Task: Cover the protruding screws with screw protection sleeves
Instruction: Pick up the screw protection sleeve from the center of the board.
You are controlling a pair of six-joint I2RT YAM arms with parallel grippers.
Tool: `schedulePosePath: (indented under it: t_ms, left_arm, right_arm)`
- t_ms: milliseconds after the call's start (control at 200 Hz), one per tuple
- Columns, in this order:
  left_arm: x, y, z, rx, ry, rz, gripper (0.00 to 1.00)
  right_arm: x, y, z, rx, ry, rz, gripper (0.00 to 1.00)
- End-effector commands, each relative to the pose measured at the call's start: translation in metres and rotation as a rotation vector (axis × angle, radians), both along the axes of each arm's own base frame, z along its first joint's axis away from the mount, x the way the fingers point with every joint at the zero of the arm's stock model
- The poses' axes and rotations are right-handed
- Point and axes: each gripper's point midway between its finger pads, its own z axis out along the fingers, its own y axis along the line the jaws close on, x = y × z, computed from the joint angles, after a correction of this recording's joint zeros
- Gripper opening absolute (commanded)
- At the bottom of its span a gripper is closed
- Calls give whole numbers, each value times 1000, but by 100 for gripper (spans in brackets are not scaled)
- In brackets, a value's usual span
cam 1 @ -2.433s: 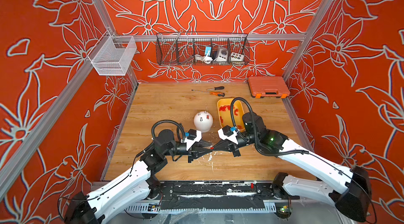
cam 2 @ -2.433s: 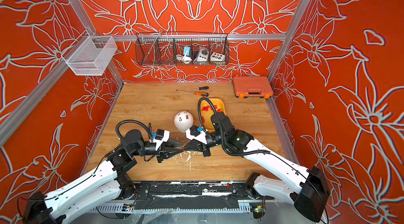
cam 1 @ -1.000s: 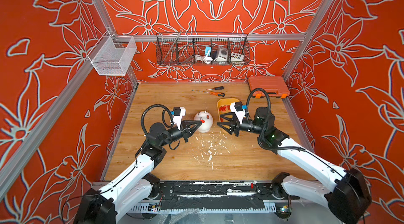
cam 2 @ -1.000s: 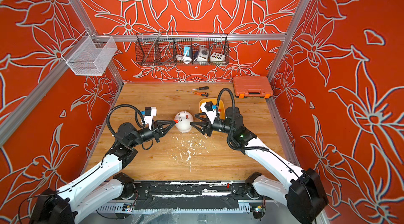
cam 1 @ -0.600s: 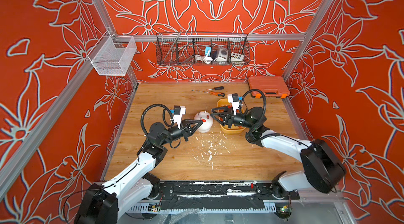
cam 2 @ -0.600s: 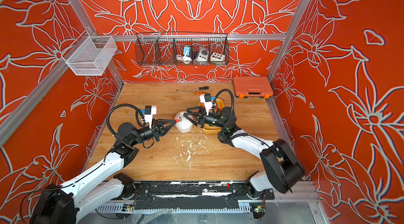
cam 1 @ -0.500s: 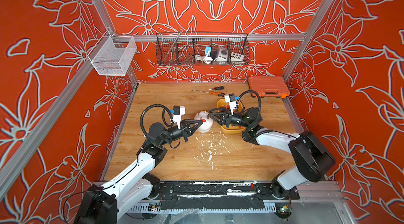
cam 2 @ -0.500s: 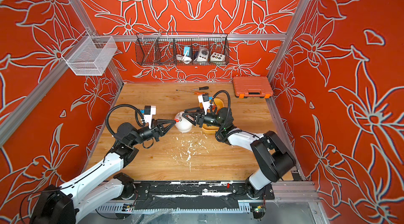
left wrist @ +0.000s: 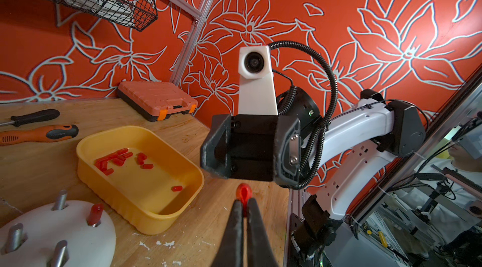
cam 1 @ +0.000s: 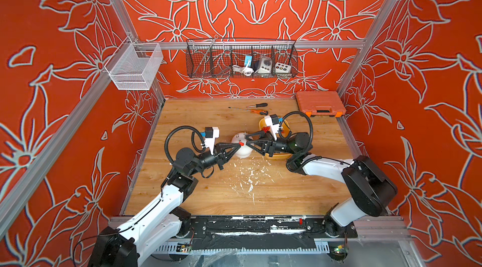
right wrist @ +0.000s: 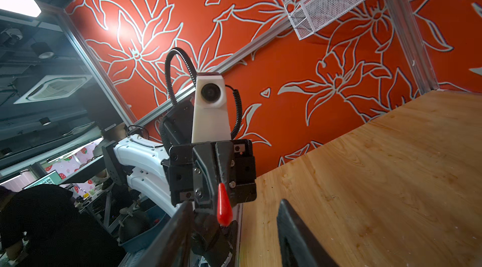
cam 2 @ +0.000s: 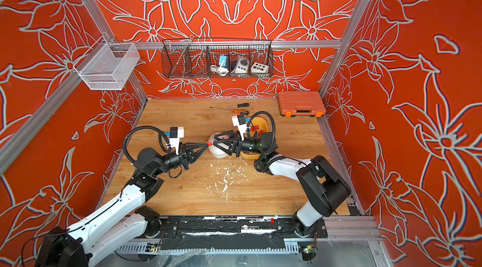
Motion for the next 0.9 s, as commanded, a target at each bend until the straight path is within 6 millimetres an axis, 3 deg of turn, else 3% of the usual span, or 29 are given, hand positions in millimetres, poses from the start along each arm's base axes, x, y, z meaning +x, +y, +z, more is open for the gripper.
schedulePosePath:
  t_ms: [0,170,430,465,515,545,696,896]
  left_arm:
    - [-1,3,3,1,-32,9,0]
    - [-1,3,2,2,-32,8,0]
    - [-3,4,-2,7,-32,17,0]
    - [-3,5,-1,6,-33,20,0]
    - [-4,5,-1,6,-39,19,0]
    - [-5,5,0,5,-44,18,0]
    - [-5,5,0,6,-44,19,0]
    - [-4,6,0,6,-45,24,0]
  right_arm:
    - [-18,-1,15,34,-73,58,53]
    - [-20,4,8,19,-53,79,48]
    - [-19,5,13,28,-64,78,21]
    - [-18,6,13,28,-60,78,23]
    - [-17,7,12,27,-52,80,38]
    - [-16,8,11,26,-45,77,42]
    - [-14,10,8,19,-34,85,43]
    - [-14,11,8,16,-32,93,33]
